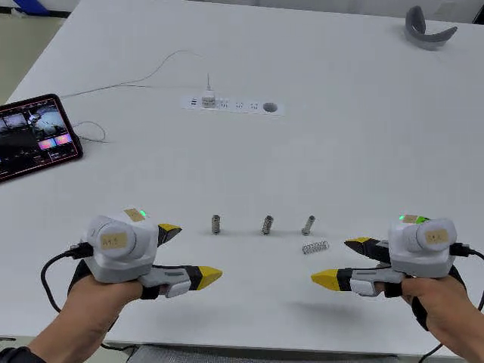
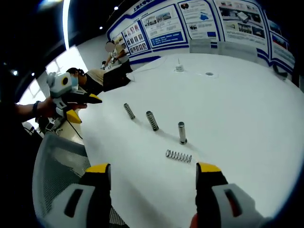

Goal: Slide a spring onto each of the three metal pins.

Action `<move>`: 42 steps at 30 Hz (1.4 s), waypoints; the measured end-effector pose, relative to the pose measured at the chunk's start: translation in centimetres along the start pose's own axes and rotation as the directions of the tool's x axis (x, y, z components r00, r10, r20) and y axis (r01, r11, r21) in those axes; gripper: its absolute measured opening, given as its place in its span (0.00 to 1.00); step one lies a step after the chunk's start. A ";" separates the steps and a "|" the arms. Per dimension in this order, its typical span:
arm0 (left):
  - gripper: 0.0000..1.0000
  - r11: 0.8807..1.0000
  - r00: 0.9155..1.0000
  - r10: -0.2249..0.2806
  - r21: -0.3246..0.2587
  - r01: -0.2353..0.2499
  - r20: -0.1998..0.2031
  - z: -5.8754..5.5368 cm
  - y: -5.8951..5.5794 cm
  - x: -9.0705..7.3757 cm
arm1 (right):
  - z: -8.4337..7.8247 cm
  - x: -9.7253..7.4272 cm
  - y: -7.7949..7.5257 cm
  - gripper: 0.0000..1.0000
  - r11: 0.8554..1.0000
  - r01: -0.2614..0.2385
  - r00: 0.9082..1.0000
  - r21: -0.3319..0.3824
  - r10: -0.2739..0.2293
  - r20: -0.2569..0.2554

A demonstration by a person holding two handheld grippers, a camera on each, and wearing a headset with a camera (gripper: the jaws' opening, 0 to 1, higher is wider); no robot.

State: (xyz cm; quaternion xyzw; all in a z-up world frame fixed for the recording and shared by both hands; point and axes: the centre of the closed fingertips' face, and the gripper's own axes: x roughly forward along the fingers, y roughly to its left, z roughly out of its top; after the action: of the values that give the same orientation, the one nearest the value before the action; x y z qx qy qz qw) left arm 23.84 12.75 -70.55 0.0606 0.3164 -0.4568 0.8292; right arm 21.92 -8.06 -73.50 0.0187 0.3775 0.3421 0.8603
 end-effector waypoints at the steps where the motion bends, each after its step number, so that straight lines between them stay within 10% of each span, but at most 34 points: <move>1: 0.69 1.000 1.000 -0.006 0.004 0.006 -0.003 0.0 -0.2 0.2 | 0.0 -0.1 0.0 0.75 1.000 0.002 1.000 0.003 -0.002 0.003; 27: 0.68 0.978 0.983 -0.170 0.111 0.177 -0.065 1.5 -6.9 6.6 | -1.8 -2.8 -1.2 0.81 0.998 0.039 0.999 0.041 -0.039 0.003; 42: 0.69 0.952 0.966 -0.224 0.184 0.246 -0.132 2.5 -8.5 11.0 | -1.8 -3.2 -0.1 0.84 0.998 0.034 0.999 0.044 -0.034 0.010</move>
State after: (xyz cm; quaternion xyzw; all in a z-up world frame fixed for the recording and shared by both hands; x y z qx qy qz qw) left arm 22.44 -1.06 -73.39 0.1297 0.3191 -0.5775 0.7401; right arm 19.25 -10.49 -72.72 0.0331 0.3807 0.3189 0.8673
